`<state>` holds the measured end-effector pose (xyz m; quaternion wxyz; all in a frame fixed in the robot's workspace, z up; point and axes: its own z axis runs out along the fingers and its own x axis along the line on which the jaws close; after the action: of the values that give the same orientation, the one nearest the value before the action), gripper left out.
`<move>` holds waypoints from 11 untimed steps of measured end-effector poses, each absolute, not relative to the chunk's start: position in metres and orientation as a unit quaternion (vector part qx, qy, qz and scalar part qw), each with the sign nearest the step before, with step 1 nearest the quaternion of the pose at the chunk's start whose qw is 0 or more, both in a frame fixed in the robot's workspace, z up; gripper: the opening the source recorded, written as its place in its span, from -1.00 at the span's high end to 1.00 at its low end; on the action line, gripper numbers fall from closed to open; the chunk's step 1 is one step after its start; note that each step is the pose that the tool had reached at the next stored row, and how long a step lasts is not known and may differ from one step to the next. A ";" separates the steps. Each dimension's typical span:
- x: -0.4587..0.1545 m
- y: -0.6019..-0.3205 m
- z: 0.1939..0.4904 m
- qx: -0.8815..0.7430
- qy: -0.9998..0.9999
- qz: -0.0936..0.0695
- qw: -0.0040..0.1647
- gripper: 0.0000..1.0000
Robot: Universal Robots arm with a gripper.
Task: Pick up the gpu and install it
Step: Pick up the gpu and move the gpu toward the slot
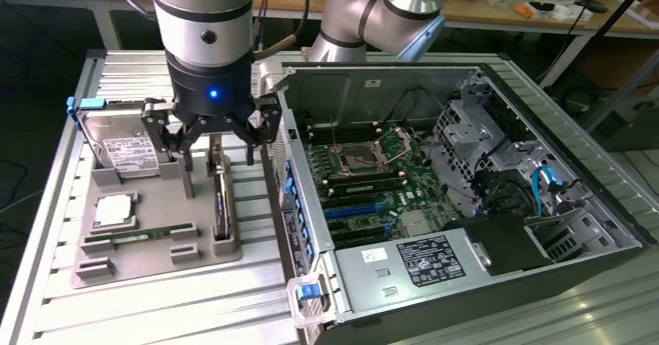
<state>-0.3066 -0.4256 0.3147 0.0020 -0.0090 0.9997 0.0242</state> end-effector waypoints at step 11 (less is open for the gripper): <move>-0.307 -0.428 0.287 -0.009 1.000 0.024 0.002 -0.56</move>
<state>-0.3065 -0.4281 0.2874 0.0020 -0.0090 0.9997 0.0242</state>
